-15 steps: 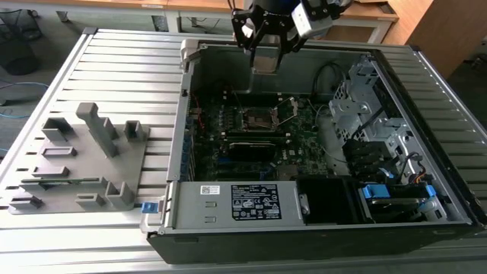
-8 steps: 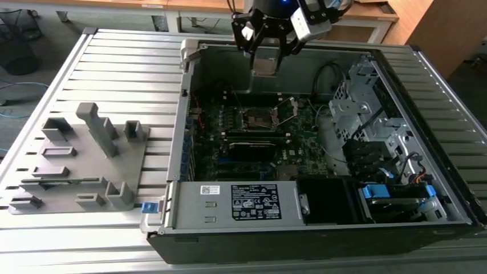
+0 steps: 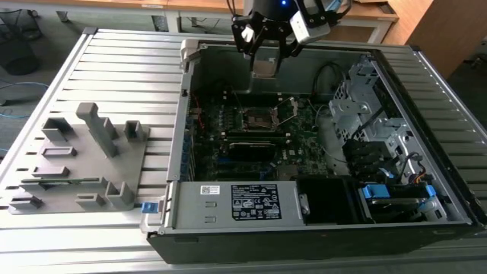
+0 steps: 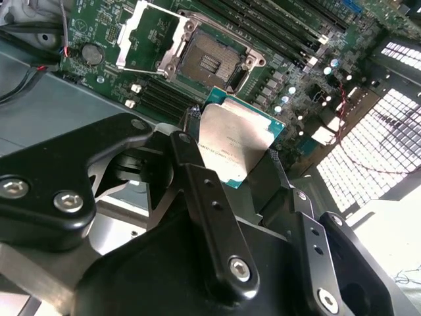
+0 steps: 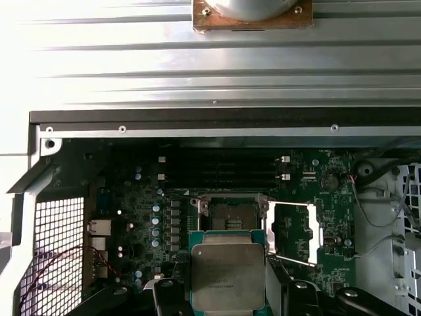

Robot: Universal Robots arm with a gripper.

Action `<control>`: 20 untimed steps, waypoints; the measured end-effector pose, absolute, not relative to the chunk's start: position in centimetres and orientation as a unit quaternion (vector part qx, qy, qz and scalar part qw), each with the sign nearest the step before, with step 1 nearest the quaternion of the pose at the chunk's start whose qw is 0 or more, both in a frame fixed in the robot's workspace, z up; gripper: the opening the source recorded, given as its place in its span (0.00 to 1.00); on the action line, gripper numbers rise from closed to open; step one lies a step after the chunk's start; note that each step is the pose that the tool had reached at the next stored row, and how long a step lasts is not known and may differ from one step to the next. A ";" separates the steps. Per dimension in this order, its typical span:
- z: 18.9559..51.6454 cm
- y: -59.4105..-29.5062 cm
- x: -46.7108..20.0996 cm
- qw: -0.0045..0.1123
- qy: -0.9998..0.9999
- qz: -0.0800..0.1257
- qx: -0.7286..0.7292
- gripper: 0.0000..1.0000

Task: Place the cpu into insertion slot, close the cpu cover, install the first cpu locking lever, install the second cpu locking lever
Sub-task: 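Place the cpu into insertion slot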

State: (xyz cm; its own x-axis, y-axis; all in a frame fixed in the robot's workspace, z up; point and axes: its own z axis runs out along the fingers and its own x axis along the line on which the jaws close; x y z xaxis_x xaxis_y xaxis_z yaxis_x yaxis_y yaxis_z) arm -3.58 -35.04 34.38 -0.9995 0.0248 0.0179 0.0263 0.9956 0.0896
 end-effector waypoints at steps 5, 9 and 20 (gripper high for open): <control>33.9 -35.0 -3.6 0.003 -0.999 -0.045 -0.013 0.54; 33.7 -35.0 -3.6 -0.001 -0.999 -0.045 -0.012 0.54; 32.9 -35.0 -3.6 -0.002 -0.999 -0.045 -0.012 0.54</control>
